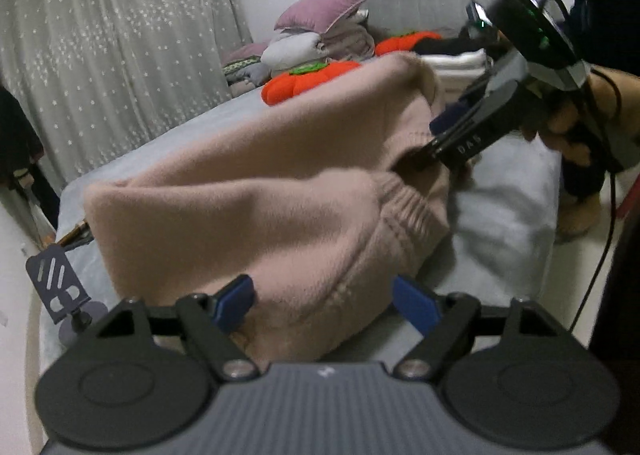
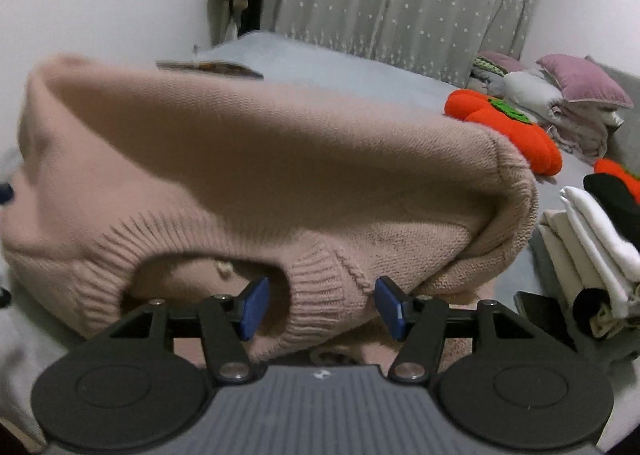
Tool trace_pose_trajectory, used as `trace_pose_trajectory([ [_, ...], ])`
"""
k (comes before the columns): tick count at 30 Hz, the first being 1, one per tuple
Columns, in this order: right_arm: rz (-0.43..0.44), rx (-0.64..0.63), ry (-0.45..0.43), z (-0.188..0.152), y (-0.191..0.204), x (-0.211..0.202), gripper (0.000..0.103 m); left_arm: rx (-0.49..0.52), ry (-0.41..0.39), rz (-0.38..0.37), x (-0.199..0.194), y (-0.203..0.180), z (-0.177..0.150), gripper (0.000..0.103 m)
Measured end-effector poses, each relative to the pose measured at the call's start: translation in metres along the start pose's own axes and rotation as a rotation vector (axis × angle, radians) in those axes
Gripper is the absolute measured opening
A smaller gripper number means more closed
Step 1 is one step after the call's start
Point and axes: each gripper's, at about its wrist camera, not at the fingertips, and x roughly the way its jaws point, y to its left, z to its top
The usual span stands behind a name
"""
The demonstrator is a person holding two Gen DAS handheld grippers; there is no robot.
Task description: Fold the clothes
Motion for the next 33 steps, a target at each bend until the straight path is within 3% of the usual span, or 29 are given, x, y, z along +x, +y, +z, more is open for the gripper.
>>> trace_pose_trajectory([
  [3, -0.022, -0.001, 0.003, -0.002, 0.000, 0.007, 0.055, 0.011, 0.024, 0.032, 0.013, -0.005, -0.004, 0.062],
  [5, -0.036, -0.002, 0.006, -0.003, 0.001, 0.012, 0.035, 0.039, 0.019, 0.074, 0.018, -0.011, -0.007, 0.042],
  [7, -0.051, -0.003, 0.008, -0.005, 0.001, 0.017, 0.015, 0.056, 0.014, 0.110, 0.021, -0.014, -0.007, 0.031],
  [10, -0.067, 0.010, -0.001, -0.005, 0.000, 0.020, 0.008, -0.003, -0.015, 0.128, 0.015, -0.009, 0.002, 0.020],
  [18, -0.069, 0.153, -0.295, 0.024, -0.004, -0.048, 0.008, -0.144, -0.235, 0.229, -0.040, 0.016, 0.040, 0.016],
  [24, -0.077, 0.186, -0.488, 0.071, 0.005, -0.080, 0.008, -0.211, -0.419, 0.342, -0.078, 0.046, 0.088, 0.014],
  [28, -0.087, 0.177, -0.546, 0.116, 0.009, -0.080, 0.008, -0.204, -0.467, 0.390, -0.079, 0.067, 0.127, 0.014],
  [33, -0.098, 0.188, -0.536, 0.166, 0.005, -0.046, 0.008, -0.183, -0.463, 0.445, -0.051, 0.100, 0.174, 0.014],
])
